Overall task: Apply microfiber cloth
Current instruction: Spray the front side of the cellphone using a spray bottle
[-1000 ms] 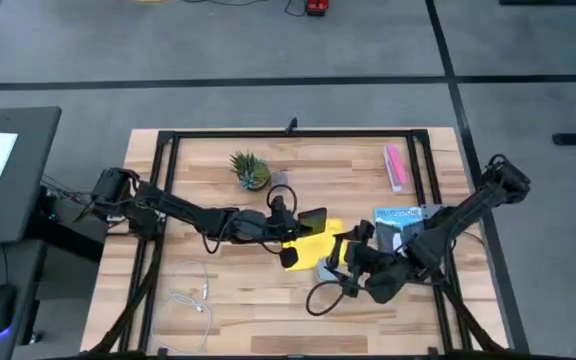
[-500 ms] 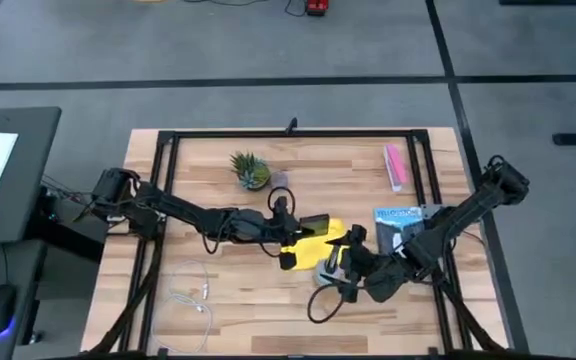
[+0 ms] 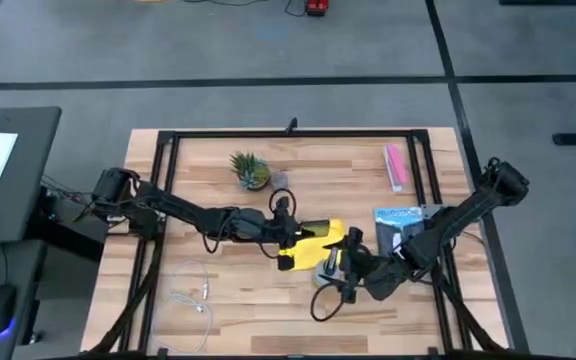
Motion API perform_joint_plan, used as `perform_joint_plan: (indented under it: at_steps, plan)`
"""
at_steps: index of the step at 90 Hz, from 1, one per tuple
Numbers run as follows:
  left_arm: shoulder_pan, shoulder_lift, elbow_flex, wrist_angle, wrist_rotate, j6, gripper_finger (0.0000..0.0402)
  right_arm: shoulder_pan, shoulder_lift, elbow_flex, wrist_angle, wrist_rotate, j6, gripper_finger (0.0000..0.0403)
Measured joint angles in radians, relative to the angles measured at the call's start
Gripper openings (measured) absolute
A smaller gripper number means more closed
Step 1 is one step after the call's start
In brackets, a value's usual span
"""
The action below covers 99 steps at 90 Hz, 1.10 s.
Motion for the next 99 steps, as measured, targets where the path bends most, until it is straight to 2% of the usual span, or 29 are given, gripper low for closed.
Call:
perform_joint_plan:
  at_steps: [17,29,53,66,75,99]
  plan:
    - [0.061,0.0,0.0,-0.002,0.187,0.018,0.0013,0.0,0.0,0.0,0.035,-0.036,-0.047,0.0331]
    - [0.077,0.0,0.0,0.0,0.242,0.034,0.0013,-0.01,0.0,0.0,0.039,-0.062,-0.055,0.0331]
    - [0.092,0.0,0.0,0.007,0.23,0.067,0.0013,-0.079,0.0,0.0,0.051,-0.276,-0.099,0.033]
    - [0.121,0.0,0.0,0.007,0.132,0.019,0.0013,-0.112,0.0,0.0,0.077,-0.36,-0.127,0.033]
    - [0.134,0.0,0.0,0.007,0.079,-0.003,0.0013,-0.12,0.0,0.0,0.1,-0.391,-0.158,0.033]
    - [0.138,0.0,0.0,-0.018,0.076,-0.035,0.0013,-0.119,-0.032,0.0,0.056,-0.387,-0.185,0.033]
